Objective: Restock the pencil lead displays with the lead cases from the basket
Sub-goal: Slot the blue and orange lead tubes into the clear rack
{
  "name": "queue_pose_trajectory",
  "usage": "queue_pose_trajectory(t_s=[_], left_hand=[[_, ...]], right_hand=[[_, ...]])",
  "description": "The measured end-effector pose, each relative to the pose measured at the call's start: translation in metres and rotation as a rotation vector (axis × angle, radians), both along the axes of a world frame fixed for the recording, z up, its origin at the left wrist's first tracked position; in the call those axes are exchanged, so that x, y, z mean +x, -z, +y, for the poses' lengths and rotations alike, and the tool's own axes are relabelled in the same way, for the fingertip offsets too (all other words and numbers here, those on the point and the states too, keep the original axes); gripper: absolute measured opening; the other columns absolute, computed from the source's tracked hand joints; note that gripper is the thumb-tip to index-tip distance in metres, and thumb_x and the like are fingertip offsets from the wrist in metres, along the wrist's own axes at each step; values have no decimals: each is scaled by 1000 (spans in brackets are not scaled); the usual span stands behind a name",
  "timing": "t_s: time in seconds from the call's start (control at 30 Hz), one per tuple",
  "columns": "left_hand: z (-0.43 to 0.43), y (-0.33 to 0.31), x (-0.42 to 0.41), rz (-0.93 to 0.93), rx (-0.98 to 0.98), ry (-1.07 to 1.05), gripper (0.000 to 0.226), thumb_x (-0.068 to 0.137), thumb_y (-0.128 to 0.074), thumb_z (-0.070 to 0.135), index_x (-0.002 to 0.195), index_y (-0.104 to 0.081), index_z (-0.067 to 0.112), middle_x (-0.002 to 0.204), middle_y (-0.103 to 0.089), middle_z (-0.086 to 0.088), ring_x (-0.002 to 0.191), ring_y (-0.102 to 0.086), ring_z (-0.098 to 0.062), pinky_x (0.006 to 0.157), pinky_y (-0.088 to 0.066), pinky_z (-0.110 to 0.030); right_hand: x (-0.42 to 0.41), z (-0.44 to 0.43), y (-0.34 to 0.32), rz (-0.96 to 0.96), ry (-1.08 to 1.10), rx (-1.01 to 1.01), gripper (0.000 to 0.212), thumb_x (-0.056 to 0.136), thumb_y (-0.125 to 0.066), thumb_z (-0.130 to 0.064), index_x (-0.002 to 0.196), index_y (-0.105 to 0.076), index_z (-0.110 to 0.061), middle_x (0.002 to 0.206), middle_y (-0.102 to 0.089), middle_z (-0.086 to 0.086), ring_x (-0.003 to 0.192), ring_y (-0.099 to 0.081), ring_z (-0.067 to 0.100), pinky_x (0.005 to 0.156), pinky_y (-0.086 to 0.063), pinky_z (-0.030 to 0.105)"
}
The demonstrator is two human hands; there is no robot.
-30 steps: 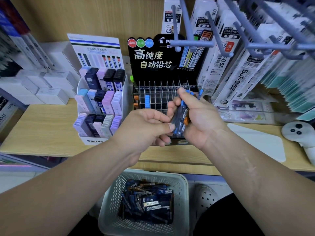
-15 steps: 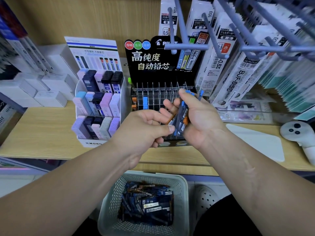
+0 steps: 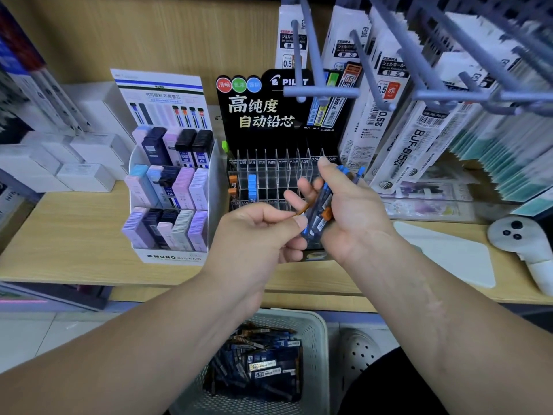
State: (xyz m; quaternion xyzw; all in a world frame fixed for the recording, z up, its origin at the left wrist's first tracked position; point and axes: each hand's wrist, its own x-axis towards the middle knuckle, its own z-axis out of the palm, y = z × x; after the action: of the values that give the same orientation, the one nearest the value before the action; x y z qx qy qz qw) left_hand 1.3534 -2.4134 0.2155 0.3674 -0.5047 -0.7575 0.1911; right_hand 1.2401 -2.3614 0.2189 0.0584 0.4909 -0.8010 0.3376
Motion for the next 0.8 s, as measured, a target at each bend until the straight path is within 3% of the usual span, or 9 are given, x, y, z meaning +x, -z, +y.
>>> queue_pose_trajectory(t_s=[0.23, 0.57, 0.7, 0.8], left_hand=[[4, -7, 9, -5, 58, 28, 13, 84, -70, -6, 85, -60, 3, 84, -75, -19, 82, -76, -28, 69, -62, -32], [-5, -8, 14, 22, 75, -77, 6, 88, -66, -2, 88, -63, 2, 84, -74, -19, 77, -75, -27, 63, -60, -27], [-14, -9, 19, 31, 42, -74, 30, 86, -64, -10, 67, -52, 10, 83, -74, -19, 75, -75, -27, 61, -58, -27], [-23, -9, 23, 39, 2, -86, 35, 85, -63, -11, 63, -49, 12, 83, -75, -18, 77, -75, -27, 59, -57, -26]], right_hand=[[-6, 2, -2, -17, 42, 53, 9, 98, -65, -12, 104, -63, -6, 70, -54, 6, 59, -69, 17, 56, -60, 38], [-9, -2, 1, 10, 26, 114, 4, 99, -64, -11, 101, -61, -10, 66, -54, 4, 51, -62, 15, 53, -58, 31], [-13, -2, -2, 16, 36, 152, 2, 98, -65, -12, 98, -63, -11, 65, -57, 3, 50, -65, 14, 53, -60, 30], [-8, -4, -3, 31, -57, 158, 10, 97, -67, -10, 88, -64, -12, 62, -55, 3, 46, -55, 13, 43, -48, 23]])
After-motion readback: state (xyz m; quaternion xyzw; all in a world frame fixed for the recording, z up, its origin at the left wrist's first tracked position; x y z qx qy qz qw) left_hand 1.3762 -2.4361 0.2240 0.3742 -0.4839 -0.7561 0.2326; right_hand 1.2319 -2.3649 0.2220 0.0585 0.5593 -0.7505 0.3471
